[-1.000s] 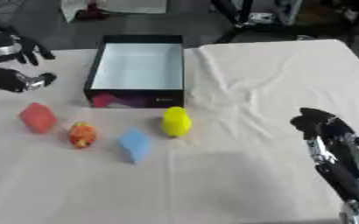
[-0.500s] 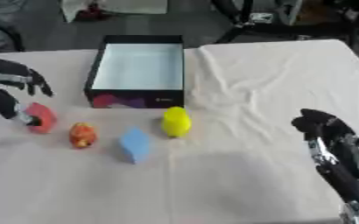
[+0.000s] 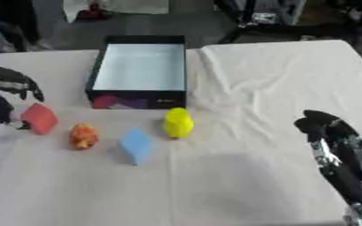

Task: Pick up objects on the table and place them in the box.

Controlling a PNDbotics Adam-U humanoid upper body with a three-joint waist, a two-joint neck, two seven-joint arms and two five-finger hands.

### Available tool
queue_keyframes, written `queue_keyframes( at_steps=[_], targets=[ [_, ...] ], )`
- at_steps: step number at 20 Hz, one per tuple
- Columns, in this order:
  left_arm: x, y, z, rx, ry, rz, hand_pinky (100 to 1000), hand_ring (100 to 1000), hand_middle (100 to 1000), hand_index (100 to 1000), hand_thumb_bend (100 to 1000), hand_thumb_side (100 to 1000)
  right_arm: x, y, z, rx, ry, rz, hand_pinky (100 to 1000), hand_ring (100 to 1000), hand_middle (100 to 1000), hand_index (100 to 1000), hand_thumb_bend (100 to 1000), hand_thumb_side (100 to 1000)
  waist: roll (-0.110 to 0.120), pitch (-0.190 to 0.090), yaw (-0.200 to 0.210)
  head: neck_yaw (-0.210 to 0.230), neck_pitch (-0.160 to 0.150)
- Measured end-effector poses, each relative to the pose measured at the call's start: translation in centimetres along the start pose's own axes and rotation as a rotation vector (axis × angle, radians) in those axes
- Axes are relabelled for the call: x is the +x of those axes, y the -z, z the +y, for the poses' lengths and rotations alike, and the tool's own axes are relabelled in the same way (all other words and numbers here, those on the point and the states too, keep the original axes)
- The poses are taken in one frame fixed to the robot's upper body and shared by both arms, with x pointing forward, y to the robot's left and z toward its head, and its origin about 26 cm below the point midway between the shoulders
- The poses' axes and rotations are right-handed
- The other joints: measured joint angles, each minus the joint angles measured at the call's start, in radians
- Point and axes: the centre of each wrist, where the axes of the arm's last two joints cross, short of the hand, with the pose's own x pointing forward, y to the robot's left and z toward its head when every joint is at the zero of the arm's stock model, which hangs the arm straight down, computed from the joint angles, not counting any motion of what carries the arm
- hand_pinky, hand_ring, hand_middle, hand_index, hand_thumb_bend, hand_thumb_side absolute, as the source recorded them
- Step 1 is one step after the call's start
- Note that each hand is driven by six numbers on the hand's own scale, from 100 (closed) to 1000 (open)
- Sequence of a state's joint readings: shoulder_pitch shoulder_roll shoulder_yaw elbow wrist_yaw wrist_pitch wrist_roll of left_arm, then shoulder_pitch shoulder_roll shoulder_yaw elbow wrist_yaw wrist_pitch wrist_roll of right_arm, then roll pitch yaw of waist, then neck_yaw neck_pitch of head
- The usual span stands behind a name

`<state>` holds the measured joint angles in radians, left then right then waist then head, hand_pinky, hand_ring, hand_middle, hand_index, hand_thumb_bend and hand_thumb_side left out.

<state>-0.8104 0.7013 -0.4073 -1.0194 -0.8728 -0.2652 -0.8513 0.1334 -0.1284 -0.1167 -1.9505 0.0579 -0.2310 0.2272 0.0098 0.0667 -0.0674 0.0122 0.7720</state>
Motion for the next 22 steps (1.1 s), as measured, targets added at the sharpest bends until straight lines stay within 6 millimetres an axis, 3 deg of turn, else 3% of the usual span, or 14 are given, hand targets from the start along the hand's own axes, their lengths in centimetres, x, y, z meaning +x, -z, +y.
queue_keyframes(
  at_steps=[7,11,13,17,19,22],
  targets=[
    [0.2,0.8,-0.5,0.008,0.008,-0.011,777,757,828,887,396,333,0.0,0.0,0.0,0.0,0.0,0.0,802,747,649,788,100,614,0.0,0.0,0.0,0.0,0.0],
    [0.2,1.3,-1.0,0.015,0.018,-0.018,726,688,747,815,329,238,0.0,0.0,0.0,0.0,0.0,0.0,802,748,651,788,100,615,0.0,0.0,-0.001,-0.001,0.0],
    [0.3,1.5,-1.1,0.03,0.024,-0.022,596,547,604,688,264,159,0.0,0.0,0.0,0.0,0.0,0.0,802,748,652,788,100,619,0.0,0.0,-0.001,-0.001,0.0],
    [0.1,1.5,-1.1,0.077,0.043,-0.014,481,446,488,555,224,119,0.0,0.0,0.0,0.0,0.0,0.0,802,748,653,788,100,620,0.0,0.0,-0.001,-0.003,0.0],
    [0.3,1.0,-0.4,0.124,0.054,-0.005,487,451,492,560,236,107,0.0,0.0,0.0,0.0,0.0,0.001,802,749,654,788,100,621,0.0,0.0,-0.001,-0.004,0.0],
    [0.8,-0.8,2.6,0.239,0.087,0.022,502,460,502,572,252,100,0.0,0.0,0.0,0.0,0.0,0.002,802,749,655,788,100,620,0.0,0.0,0.0,-0.004,0.0]
  ],
)
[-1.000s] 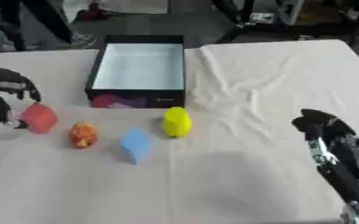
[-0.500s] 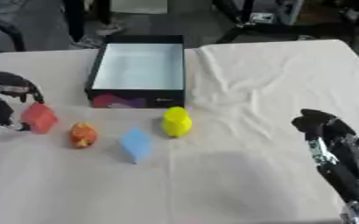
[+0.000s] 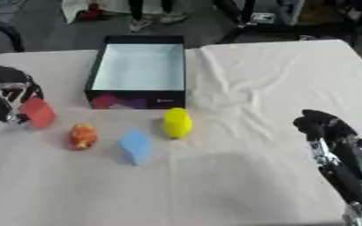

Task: Pick up objects on the table and place them in the box.

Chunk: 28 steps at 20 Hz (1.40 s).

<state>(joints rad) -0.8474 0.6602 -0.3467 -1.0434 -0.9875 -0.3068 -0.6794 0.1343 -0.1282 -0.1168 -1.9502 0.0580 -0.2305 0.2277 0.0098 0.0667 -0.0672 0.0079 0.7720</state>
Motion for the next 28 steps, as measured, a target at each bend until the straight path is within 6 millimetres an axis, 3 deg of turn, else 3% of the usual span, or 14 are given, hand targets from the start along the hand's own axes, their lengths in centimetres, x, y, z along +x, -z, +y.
queue_keyframes(
  at_steps=[4,8,11,16,17,19,20,21,22,24,28],
  targets=[
    [0.6,-1.3,5.6,0.157,0.041,0.051,514,467,514,590,235,100,-0.1,-0.2,0.0,0.001,0.001,0.009,802,750,656,788,100,624,0.0,-0.001,0.0,0.0,0.0],
    [3.1,0.7,8.7,0.238,0.032,0.059,530,479,530,610,229,102,-0.2,-0.2,0.0,0.005,0.003,0.01,802,751,658,787,100,630,0.0,-0.001,-0.01,0.007,0.0],
    [5.7,3.5,9.3,0.249,0.017,0.062,549,492,551,635,195,122,-0.2,-0.2,0.2,0.012,0.007,0.009,802,751,659,787,100,634,0.0,-0.001,-0.021,0.013,0.0],
    [9.5,7.7,7.5,0.245,-0.02,0.14,596,536,622,710,214,164,0.0,0.4,0.5,0.024,0.022,-0.01,802,752,660,787,100,629,-0.001,-0.001,-0.051,0.036,0.0],
    [10.0,8.3,7.1,0.245,-0.025,0.162,624,569,664,750,238,213,0.0,0.4,0.6,0.026,0.025,-0.012,802,752,661,787,100,629,-0.002,-0.001,-0.056,0.041,0.0],
    [10.8,9.3,6.3,0.253,-0.03,0.2,688,664,753,847,367,472,0.0,0.6,0.6,0.031,0.029,-0.017,802,753,661,787,100,630,-0.003,-0.001,-0.063,0.048,0.0],
    [11.1,9.5,6.1,0.265,-0.031,0.216,688,664,753,847,367,472,0.0,0.6,0.7,0.033,0.03,-0.019,802,753,661,787,100,630,-0.003,-0.001,-0.063,0.05,0.0],
    [11.3,9.7,6.0,0.282,-0.031,0.231,725,731,804,887,475,714,0.0,0.7,0.7,0.035,0.032,-0.019,802,753,661,787,100,628,-0.003,-0.001,-0.063,0.051,0.0],
    [11.3,9.8,5.9,0.302,-0.03,0.245,743,766,838,903,526,862,0.0,0.6,0.7,0.035,0.033,-0.019,802,753,661,787,100,628,-0.003,-0.001,-0.063,0.052,0.0],
    [11.3,9.8,5.9,0.34,-0.029,0.263,763,803,881,922,569,949,0.0,0.6,0.7,0.036,0.034,-0.018,802,753,661,787,100,627,-0.003,-0.001,-0.063,0.051,0.0],
    [10.5,9.1,6.7,0.385,-0.022,0.278,782,829,917,941,603,995,-0.1,0.6,0.7,0.035,0.035,-0.016,802,754,662,787,100,626,-0.003,-0.001,-0.055,0.047,0.0]
  ],
)
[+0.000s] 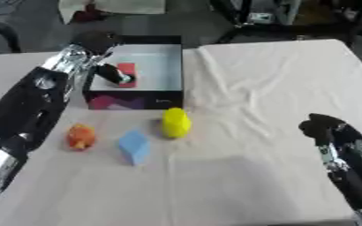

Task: Pick up objects on the table and place them in the box.

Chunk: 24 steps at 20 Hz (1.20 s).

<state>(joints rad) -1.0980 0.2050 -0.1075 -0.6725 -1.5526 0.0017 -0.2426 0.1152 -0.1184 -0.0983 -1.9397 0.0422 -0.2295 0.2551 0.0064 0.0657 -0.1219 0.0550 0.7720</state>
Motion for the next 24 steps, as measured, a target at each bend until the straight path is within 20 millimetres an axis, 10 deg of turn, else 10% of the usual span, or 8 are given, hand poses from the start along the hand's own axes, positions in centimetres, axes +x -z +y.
queue_keyframes(
  at_steps=[12,16,17,24],
  targets=[
    [-9.0,-5.2,6.6,-0.201,-0.031,-0.364,721,634,701,778,345,554,-0.2,-0.5,-0.2,-0.01,-0.01,0.015,802,757,663,787,100,631,0.0,0.0,0.032,-0.037,0.0],
    [-8.2,-6.5,4.4,-0.372,-0.053,-0.484,710,633,702,782,503,456,-0.2,-0.6,-0.3,-0.009,-0.015,0.019,802,758,664,788,100,629,0.0,0.0,0.032,-0.043,0.0],
    [-7.8,-6.7,3.8,-0.398,-0.058,-0.507,709,633,703,783,336,526,-0.2,-0.6,-0.3,-0.008,-0.017,0.019,803,758,664,788,100,631,0.0,0.0,0.032,-0.043,0.0],
    [-4.7,-6.8,0.5,-0.491,-0.067,-0.609,725,671,740,814,338,494,-0.2,-0.6,-0.3,-0.006,-0.018,0.019,803,760,665,788,100,631,0.0,0.0,0.029,-0.045,0.0]
  ],
)
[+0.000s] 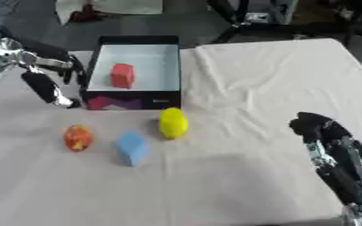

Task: Pick up objects on the table and place them in the box.

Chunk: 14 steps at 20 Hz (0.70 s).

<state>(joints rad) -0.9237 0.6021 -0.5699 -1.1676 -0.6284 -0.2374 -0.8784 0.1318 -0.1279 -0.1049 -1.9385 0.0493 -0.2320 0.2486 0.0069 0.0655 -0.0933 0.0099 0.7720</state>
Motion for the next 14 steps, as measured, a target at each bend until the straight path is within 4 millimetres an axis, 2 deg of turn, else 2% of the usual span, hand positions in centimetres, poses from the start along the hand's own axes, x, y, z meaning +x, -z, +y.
queue_keyframes(
  at_steps=[3,9,14],
  targets=[
    [0.6,1.0,-0.9,-0.022,0.01,-0.02,717,662,738,815,307,433,0.0,0.0,0.0,0.001,0.0,0.0,803,760,666,788,100,632,0.0,0.0,-0.001,0.0,0.0],
    [0.5,2.2,-3.3,-0.068,0.005,-0.034,712,655,728,810,338,439,0.0,0.0,0.0,0.002,0.0,-0.002,803,762,667,788,100,632,0.0,0.0,-0.003,0.0,0.0],
    [0.0,2.4,-5.0,-0.095,0.0,-0.036,708,648,718,803,338,434,0.0,0.0,0.0,0.002,0.0,-0.002,803,763,667,788,100,632,0.0,0.0,-0.003,-0.002,0.0]
  ],
)
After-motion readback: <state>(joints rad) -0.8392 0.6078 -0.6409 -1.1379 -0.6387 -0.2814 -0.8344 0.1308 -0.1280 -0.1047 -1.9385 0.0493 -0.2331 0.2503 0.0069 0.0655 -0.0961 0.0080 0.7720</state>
